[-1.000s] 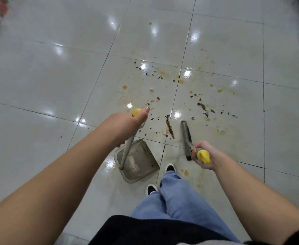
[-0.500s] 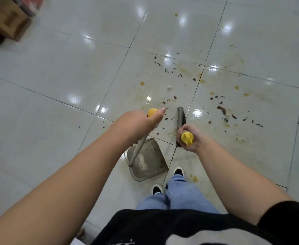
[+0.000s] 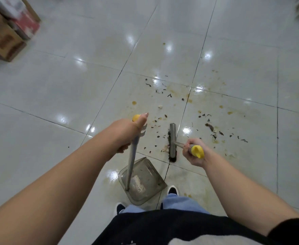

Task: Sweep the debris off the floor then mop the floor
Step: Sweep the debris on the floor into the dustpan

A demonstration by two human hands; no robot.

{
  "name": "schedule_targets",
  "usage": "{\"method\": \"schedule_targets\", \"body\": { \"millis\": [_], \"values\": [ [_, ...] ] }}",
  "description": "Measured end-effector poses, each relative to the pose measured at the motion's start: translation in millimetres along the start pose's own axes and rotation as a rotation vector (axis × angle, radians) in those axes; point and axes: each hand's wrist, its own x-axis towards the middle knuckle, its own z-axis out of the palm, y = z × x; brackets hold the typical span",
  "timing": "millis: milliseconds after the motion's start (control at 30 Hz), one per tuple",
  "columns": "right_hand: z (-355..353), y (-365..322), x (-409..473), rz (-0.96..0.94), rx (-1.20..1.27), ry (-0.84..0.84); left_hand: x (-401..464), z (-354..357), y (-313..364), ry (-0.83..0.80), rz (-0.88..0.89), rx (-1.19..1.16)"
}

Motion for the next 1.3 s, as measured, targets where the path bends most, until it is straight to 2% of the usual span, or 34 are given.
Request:
{"method": "schedule_targets", "body": {
  "millis": [267,400,667,900,1000,1167,1300],
  "values": [
    [-8,49,-30,-0.1,0.166,0.039,-10,-53,-49,-0.044,0.123,0.045],
    [0,86,-32,-0.185,0.082,0.124,-17,-87,-72,-0.037,0.161,0.058],
    [16,138,-29,-0.246,0.218,0.127,-2,-142,-117,-0.007,0.164,0.062],
    [39,121,0,-0.149,0.112,0.18,36,-150,-125,-0.034,0.192,0.16],
    [60,107,26,-0.051,-0.016,0.206,53,-154,-115,-0.013,0.17,0.201],
    [114,90,67,0.019,-0.239,0.175,78,-157,-92,0.003,0.106,0.15],
    [148,77,82,0.014,-0.225,0.118,89,-157,-81,-0.004,0.074,0.147]
  ]
}}
